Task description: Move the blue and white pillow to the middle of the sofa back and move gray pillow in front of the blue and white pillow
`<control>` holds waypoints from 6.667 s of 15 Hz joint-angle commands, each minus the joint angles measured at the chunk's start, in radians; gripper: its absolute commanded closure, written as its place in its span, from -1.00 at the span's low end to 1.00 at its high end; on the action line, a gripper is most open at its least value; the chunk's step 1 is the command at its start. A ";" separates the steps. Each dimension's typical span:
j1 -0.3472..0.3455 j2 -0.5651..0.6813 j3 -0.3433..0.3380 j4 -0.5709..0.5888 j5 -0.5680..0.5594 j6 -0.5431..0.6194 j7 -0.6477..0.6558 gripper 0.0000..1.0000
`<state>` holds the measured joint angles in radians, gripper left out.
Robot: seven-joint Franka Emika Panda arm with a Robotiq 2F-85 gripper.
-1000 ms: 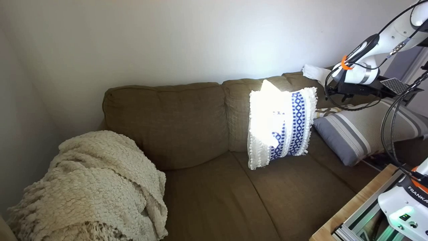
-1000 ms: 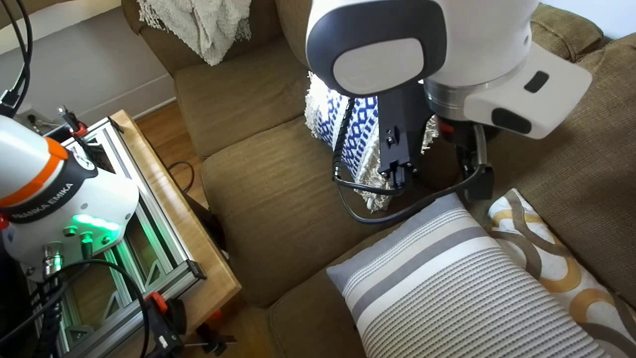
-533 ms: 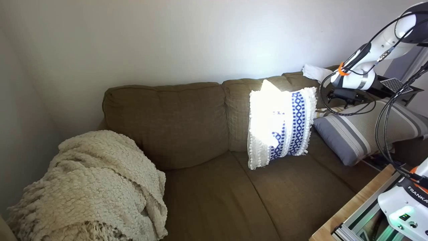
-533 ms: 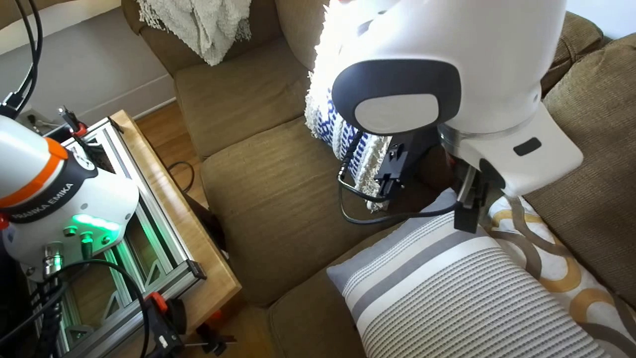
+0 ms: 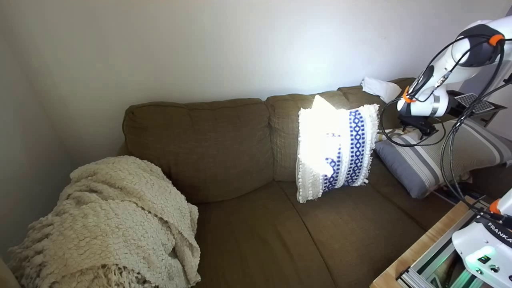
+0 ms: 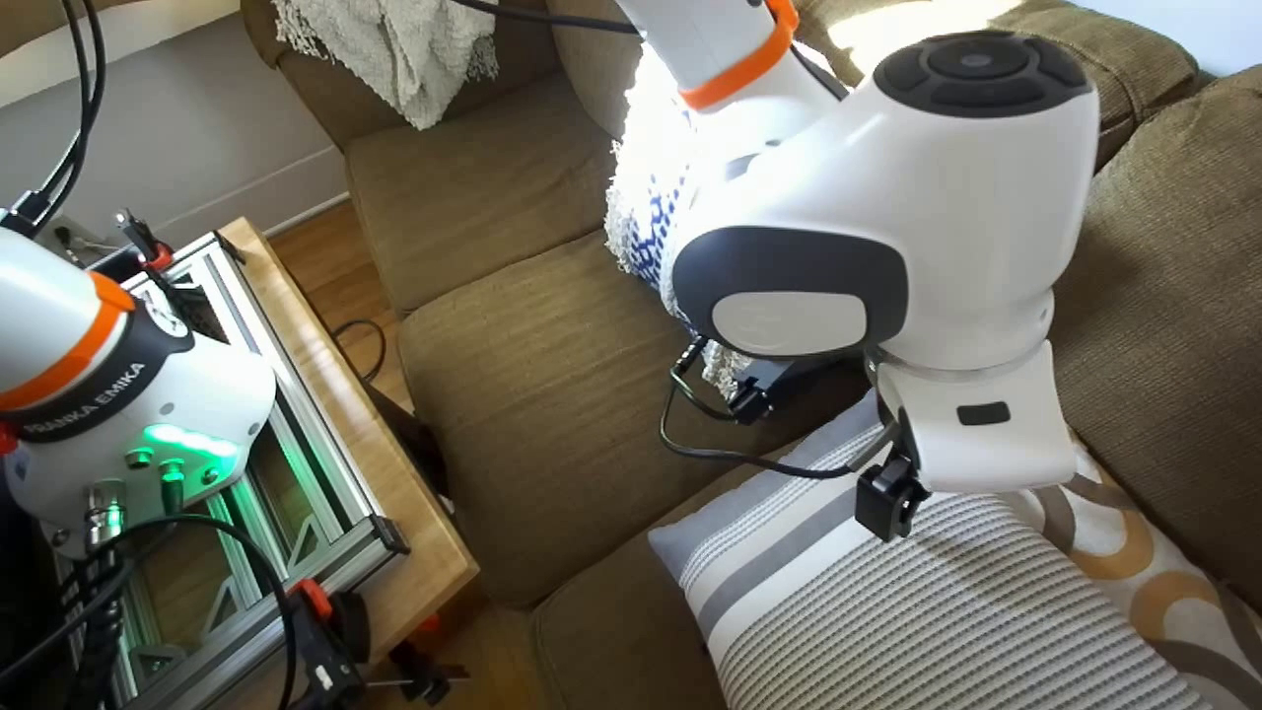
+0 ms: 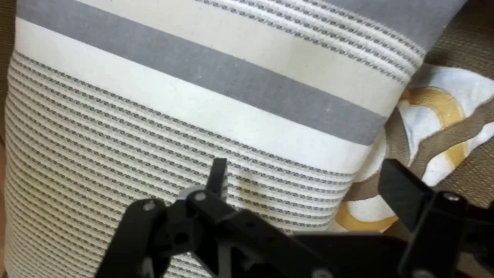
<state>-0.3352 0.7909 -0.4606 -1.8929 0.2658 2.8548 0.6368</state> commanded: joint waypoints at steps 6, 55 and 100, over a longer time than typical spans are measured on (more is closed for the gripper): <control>-0.062 0.131 0.035 0.142 0.015 0.026 0.019 -1.00; -0.158 0.263 0.045 0.533 -0.110 -0.575 -0.158 -1.00; 0.049 -0.159 0.030 -0.066 0.003 -0.245 0.077 1.00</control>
<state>-0.3205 0.7434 -0.4338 -1.8225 0.2404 2.5675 0.6669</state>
